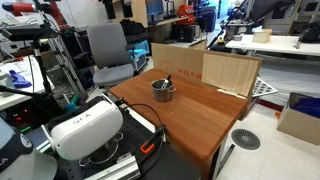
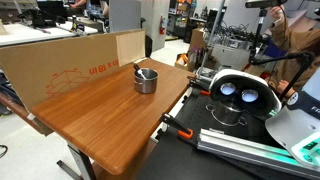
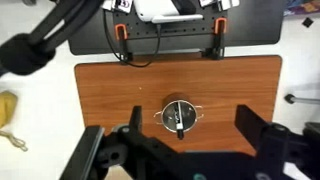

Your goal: Remove the marker from the mug cup and place it on the table

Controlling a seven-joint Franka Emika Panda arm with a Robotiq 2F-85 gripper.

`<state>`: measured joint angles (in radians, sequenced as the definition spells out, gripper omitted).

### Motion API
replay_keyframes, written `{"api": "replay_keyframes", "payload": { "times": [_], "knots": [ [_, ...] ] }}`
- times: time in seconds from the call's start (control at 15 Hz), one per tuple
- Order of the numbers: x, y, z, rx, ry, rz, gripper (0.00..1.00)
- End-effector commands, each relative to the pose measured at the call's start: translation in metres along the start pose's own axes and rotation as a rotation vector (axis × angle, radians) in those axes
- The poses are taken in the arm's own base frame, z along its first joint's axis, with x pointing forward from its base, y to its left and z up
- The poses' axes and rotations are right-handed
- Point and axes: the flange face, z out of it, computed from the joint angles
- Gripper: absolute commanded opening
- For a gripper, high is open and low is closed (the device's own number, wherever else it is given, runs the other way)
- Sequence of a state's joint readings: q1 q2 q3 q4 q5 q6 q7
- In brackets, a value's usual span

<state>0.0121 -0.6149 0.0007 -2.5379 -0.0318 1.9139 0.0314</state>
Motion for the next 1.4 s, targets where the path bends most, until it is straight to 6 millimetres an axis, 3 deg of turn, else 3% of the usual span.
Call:
{"api": "replay_keyframes", "payload": {
  "times": [0.0,1.33],
  "knots": [
    [0.0004,-0.0001,-0.0015,0.000,0.001,0.000,1.00],
    [0.0009,-0.0013,-0.0008,-0.019,0.017,-0.008,1.00]
  ]
}}
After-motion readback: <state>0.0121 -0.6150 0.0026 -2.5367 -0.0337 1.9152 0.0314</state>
